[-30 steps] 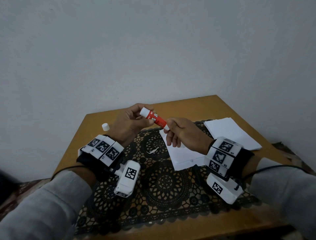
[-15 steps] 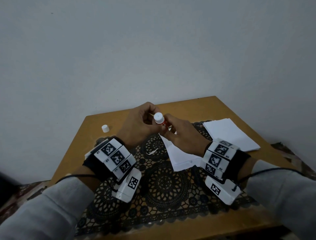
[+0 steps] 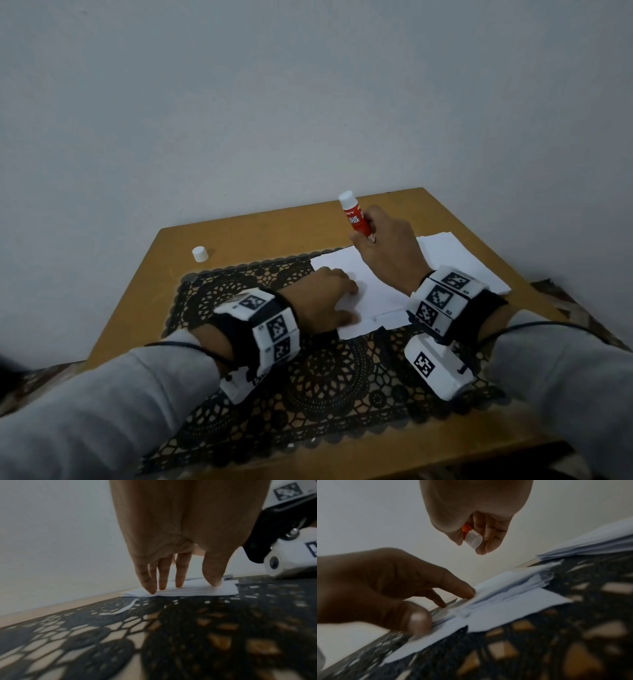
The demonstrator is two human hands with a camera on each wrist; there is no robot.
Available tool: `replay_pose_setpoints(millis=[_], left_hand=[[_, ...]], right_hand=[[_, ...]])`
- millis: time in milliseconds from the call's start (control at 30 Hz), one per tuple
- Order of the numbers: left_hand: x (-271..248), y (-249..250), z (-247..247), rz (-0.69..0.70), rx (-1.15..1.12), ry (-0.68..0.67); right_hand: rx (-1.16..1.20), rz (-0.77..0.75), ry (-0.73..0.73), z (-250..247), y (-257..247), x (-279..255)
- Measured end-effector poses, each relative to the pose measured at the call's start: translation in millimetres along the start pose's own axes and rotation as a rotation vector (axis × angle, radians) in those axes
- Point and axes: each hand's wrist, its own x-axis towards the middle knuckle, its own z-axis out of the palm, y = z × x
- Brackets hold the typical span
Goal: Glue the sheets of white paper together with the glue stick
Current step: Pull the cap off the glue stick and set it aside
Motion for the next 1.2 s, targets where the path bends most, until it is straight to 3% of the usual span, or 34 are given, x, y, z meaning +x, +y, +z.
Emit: replay_pose_setpoints(millis=[167,300,433,633,833,1000,1200], left_hand=[[12,13,1,0.007,0.142,0.002],[11,16,-3,0.042,0.177,0.043],[4,18,1,0.106,0.099,0.132],[0,22,-4,0.086,-0.015,0.173],[-1,22,-4,0.015,-0.088,0.182],[-7,16,-1,0.043,-0.145,0.287],[-15,11,-5,0.098,-0.028,0.364]], right_hand=[[-0.041,0.037,-0.032,-6,8,0],[-0.069,-0.029,-0.067,-4,-1,-1],[-0.212,-0.153,-0.144,-2,-16,1],[-0.426,-0.275,-0.206,-8,-15,1],[-0.373,-0.227,-0.199,-3,-14,-3],[-0.316,-0.150,-0.179,-1,-12,-1],[-0.236,-0.068,-0.144,-2,-11,-1]])
